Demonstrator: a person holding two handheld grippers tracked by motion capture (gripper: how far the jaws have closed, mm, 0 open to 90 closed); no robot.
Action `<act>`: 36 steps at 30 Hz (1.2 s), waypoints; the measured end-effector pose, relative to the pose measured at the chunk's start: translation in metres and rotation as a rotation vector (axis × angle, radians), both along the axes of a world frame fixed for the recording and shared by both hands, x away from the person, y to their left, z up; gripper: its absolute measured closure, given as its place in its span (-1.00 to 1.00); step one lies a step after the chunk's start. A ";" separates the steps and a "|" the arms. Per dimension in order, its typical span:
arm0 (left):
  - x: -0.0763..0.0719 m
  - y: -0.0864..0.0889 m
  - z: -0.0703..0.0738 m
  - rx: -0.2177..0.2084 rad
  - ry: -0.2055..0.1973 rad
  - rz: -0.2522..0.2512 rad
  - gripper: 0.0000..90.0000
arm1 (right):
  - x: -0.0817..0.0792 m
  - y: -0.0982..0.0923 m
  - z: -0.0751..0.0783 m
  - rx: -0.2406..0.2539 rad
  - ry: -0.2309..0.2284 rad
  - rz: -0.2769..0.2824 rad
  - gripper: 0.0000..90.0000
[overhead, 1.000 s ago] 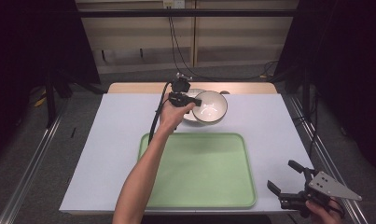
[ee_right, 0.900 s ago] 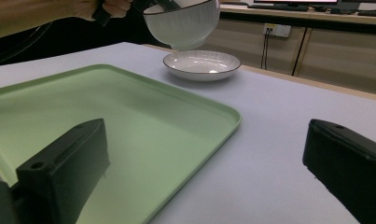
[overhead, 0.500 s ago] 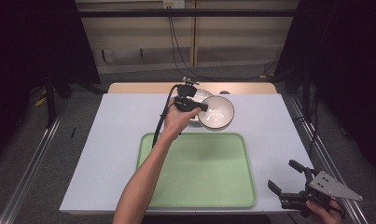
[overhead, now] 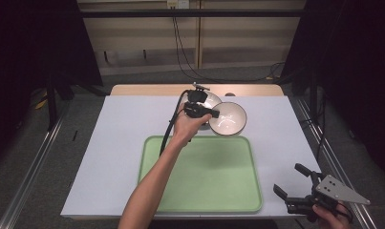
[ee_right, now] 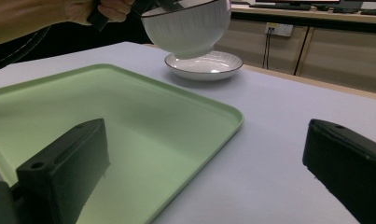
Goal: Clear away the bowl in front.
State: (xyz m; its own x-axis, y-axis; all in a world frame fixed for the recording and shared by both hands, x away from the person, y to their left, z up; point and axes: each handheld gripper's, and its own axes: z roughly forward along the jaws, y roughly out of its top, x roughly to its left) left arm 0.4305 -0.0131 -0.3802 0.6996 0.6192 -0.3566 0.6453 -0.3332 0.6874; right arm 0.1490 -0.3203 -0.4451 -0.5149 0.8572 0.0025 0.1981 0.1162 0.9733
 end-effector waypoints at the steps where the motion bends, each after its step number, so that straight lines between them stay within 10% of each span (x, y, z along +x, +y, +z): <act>1: -0.001 -0.002 -0.001 0.001 0.002 -0.001 0.83 | 0.000 0.000 0.000 0.000 0.001 0.003 -1.00; 36: -0.009 -0.051 -0.046 0.118 0.072 -0.105 0.83 | 0.000 0.000 0.000 -0.004 -0.003 0.006 -1.00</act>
State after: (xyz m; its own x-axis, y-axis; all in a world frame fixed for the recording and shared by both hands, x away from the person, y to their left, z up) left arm 0.4215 -0.0638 -0.4262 0.7382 0.5843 -0.3372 0.6486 -0.4773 0.5929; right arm 0.1488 -0.3199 -0.4456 -0.5198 0.8543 -0.0025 0.1941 0.1210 0.9735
